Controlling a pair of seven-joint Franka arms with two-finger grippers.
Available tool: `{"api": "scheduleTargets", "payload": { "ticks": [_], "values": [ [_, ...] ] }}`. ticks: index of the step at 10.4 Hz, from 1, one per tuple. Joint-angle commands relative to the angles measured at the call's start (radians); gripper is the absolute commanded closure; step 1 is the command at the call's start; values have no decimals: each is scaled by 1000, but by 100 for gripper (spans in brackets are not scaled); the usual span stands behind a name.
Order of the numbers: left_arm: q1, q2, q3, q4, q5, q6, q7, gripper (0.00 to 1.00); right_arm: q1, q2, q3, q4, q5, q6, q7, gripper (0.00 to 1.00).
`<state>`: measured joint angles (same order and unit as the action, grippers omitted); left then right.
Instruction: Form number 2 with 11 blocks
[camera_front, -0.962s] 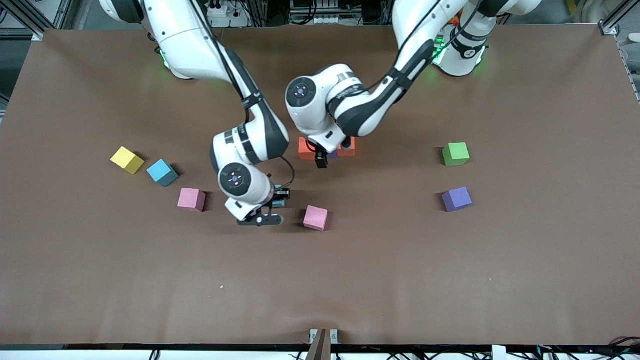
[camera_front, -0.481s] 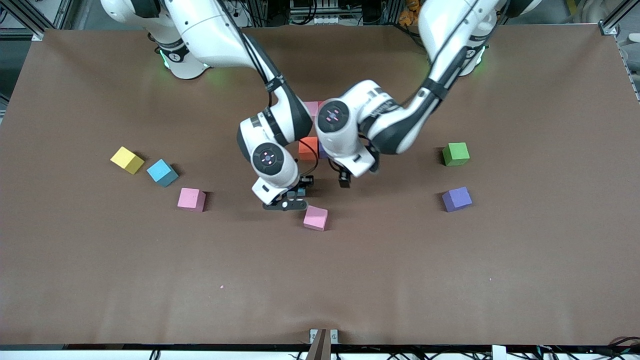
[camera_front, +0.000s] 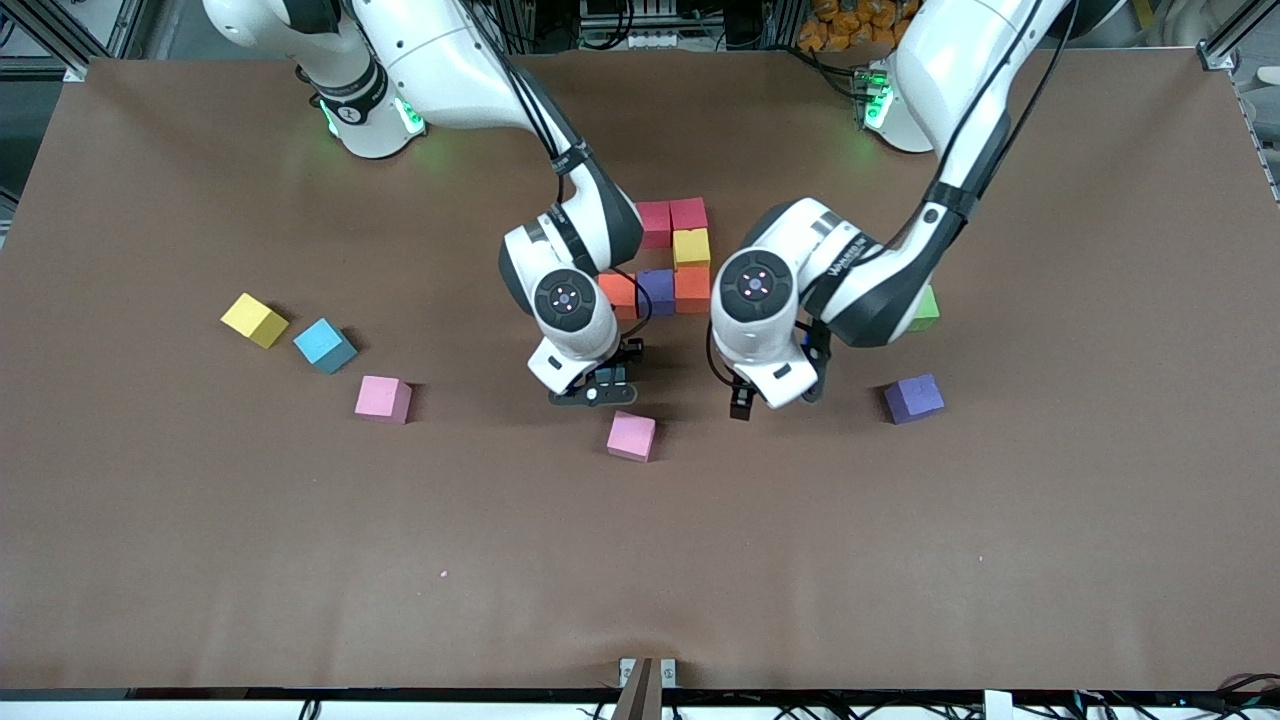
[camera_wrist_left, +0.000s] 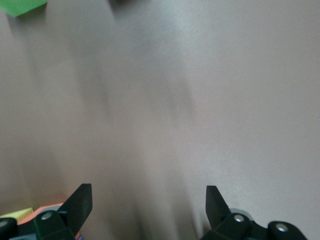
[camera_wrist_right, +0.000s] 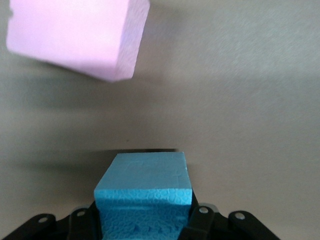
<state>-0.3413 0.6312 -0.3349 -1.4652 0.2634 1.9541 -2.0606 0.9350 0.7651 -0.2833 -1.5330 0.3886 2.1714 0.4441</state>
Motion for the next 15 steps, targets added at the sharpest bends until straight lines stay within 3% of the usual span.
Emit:
{"api": "scheduleTargets", "payload": {
  "ticks": [1, 6, 15],
  "values": [
    [8, 44, 11, 93, 19, -9, 43, 0, 41, -16, -10, -55, 7, 28, 21, 72],
    [27, 116, 16, 197, -7, 57, 71, 0, 70, -21, -14, -76, 6, 28, 41, 72],
    [28, 105, 16, 200, -23, 58, 612, 0, 102, -49, -25, -119, 3, 19, 42, 71]
  ]
}}
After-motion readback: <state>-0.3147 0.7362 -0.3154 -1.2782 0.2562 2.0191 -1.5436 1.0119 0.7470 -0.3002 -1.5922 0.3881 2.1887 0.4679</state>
